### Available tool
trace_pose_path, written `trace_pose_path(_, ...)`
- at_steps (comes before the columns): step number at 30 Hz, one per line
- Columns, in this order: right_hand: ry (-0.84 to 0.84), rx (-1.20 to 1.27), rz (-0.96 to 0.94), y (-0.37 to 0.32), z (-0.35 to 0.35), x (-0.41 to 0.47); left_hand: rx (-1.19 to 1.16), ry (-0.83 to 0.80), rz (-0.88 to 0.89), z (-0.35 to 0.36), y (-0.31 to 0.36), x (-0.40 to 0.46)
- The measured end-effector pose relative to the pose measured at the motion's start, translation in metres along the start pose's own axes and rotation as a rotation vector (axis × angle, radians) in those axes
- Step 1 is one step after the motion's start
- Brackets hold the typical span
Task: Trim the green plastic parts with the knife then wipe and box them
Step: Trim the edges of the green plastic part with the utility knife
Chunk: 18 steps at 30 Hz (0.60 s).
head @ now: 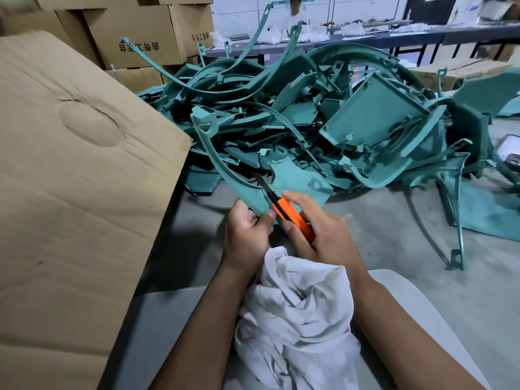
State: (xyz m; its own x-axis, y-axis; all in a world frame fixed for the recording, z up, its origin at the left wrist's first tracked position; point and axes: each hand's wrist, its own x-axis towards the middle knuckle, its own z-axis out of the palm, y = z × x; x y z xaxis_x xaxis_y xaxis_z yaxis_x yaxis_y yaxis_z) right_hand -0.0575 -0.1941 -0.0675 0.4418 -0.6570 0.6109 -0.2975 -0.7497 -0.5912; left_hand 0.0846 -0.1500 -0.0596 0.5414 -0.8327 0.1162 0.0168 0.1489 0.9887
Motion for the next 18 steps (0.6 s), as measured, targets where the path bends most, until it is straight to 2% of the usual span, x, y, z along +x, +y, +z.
trace_pose_path(7,-0.02,0.118,0.025,0.0017,0.0004,-0.0013,0.081,0.003,0.024,-0.0051,0.0004,0.0002)
trace_pose_path(13,0.03,-0.026,0.017,-0.0014,0.0018,-0.0004,0.063,0.009,0.012,-0.0048,0.0001,-0.0005)
trace_pose_path(18,0.06,-0.126,0.089,0.0001,-0.0025,-0.0004,0.073,0.012,0.003,-0.0058,0.0007,-0.0009)
